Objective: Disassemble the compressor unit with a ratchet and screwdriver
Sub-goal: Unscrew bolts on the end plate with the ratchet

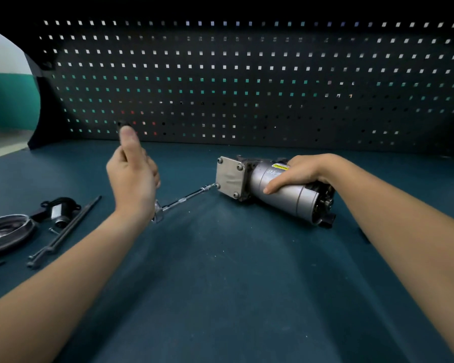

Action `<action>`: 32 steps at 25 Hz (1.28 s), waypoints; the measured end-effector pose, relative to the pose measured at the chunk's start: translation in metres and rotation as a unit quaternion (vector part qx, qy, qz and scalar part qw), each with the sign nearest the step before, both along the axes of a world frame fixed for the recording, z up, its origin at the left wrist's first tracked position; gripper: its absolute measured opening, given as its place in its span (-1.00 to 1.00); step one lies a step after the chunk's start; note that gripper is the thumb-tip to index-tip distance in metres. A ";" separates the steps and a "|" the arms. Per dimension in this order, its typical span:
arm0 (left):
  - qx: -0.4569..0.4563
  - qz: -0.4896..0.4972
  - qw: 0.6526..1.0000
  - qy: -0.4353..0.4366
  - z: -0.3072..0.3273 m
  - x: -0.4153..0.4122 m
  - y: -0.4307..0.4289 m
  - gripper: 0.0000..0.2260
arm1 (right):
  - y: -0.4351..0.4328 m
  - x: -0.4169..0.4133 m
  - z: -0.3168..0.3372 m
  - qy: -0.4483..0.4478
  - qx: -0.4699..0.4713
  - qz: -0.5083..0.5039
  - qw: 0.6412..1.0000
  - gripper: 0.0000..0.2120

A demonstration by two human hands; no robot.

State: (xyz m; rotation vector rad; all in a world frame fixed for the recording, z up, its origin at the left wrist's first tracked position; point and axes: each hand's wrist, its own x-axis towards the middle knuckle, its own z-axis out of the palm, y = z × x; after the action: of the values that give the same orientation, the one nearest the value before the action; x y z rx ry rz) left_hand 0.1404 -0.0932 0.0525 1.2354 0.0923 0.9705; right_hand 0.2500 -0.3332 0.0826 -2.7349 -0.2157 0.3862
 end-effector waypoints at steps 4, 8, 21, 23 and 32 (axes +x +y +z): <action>0.016 0.003 1.000 0.012 -0.013 0.012 0.001 -0.58 | 0.000 0.001 -0.001 0.006 0.008 -0.001 1.000 -0.26; 0.039 0.012 0.999 0.011 -0.020 0.018 0.002 -0.58 | -0.002 0.003 0.000 0.011 0.015 0.000 1.000 -0.26; 0.046 0.011 0.999 0.002 -0.017 0.014 0.003 -0.60 | -0.002 0.004 -0.002 0.005 0.021 0.001 1.000 -0.28; 0.037 0.013 0.999 0.002 -0.013 0.014 0.004 -0.59 | -0.002 0.004 -0.001 0.007 0.020 -0.002 1.000 -0.24; 0.055 0.027 0.998 0.009 -0.023 0.018 0.006 -0.59 | -0.002 0.004 -0.002 0.003 0.023 -0.002 1.000 -0.26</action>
State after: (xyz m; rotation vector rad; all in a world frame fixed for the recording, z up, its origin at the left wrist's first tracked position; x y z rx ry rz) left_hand 0.1584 -0.0873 0.0298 1.3482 0.0887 1.0224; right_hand 0.2537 -0.3354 0.0805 -2.6877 -0.2163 0.3823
